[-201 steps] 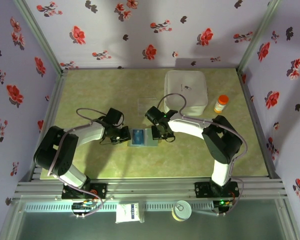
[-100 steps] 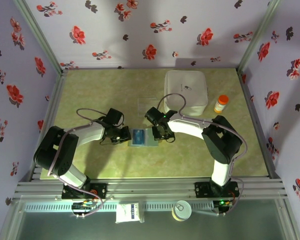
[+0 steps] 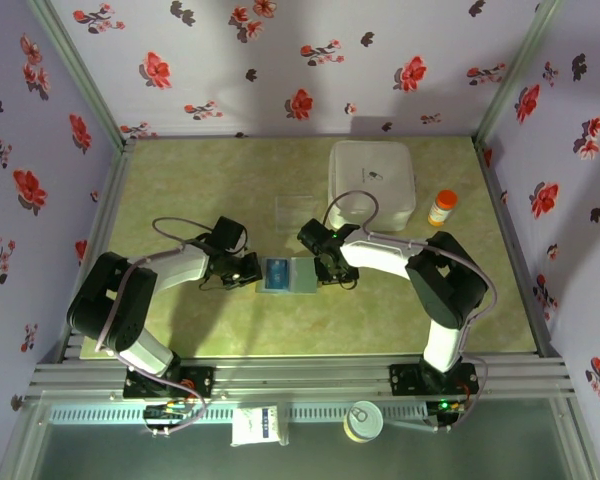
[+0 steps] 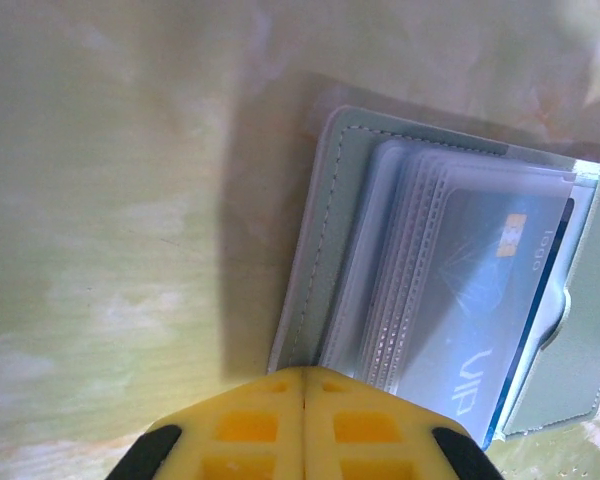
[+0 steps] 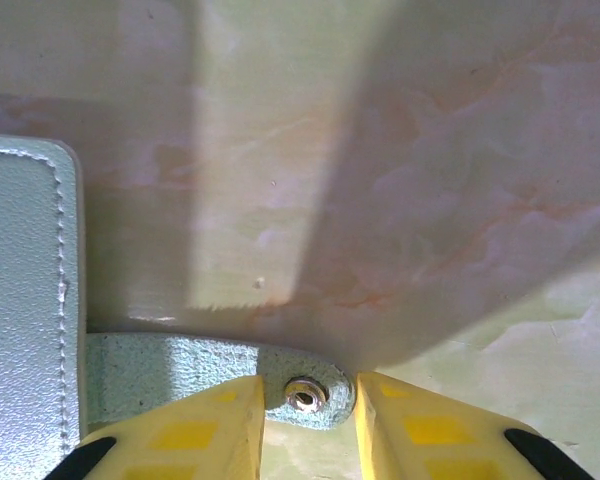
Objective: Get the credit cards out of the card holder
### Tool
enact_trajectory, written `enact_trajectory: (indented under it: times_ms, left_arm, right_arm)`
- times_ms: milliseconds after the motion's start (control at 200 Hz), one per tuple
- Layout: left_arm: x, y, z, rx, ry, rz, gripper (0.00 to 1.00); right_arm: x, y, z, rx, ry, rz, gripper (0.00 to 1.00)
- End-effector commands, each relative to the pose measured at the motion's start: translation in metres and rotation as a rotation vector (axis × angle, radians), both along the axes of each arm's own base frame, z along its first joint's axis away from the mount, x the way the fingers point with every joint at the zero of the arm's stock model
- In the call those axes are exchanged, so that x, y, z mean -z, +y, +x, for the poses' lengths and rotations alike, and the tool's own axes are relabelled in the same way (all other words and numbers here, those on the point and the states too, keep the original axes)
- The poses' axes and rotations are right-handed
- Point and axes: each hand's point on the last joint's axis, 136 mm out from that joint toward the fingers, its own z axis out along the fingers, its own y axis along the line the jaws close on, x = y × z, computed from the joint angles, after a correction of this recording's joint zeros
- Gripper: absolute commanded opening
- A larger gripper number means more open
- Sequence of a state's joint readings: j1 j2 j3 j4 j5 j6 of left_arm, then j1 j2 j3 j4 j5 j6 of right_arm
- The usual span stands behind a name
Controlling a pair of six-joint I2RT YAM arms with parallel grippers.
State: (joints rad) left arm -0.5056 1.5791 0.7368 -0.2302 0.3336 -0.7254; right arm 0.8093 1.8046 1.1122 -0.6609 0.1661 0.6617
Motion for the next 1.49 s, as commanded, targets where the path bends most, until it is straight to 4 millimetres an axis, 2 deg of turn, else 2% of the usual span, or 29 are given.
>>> enact_trajectory:
  times_ms: [0,165,395,720,890,1005,1095,1225,1490]
  left_arm:
    - [0.018,0.014,-0.019,-0.006,0.072,0.053,0.06]
    - [0.016,0.014,-0.02,-0.01,0.07,0.046,0.06]
    - [0.011,0.013,-0.019,-0.022,0.057,0.032,0.06]
    - [0.009,0.009,-0.02,-0.019,0.06,0.017,0.06]
    - [0.007,0.006,-0.02,-0.018,0.057,0.006,0.06]
    - [0.003,0.005,-0.017,-0.021,0.048,-0.001,0.06]
    - [-0.001,0.004,-0.015,-0.022,0.039,-0.005,0.07]
    - [-0.009,0.003,-0.011,-0.022,0.023,-0.007,0.11]
    - [-0.033,-0.001,0.001,-0.025,-0.03,-0.021,0.15]
  right_arm:
    - [-0.001,-0.013,0.001,0.018,-0.012,-0.044,0.31]
    - [-0.002,-0.014,0.006,0.005,-0.014,-0.063,0.31]
    - [-0.015,-0.012,0.008,0.003,-0.029,-0.042,0.32]
    - [-0.06,-0.008,0.012,0.024,-0.096,0.029,0.41]
    - [-0.089,0.012,0.016,-0.007,-0.129,0.072,0.43]
    - [-0.101,0.035,0.013,-0.043,-0.133,0.123,0.43]
    - [-0.098,0.057,0.008,-0.062,-0.101,0.192,0.43]
    - [-0.084,0.081,0.003,-0.054,-0.042,0.297,0.44]
    - [-0.055,0.099,0.001,-0.021,0.024,0.394,0.44]
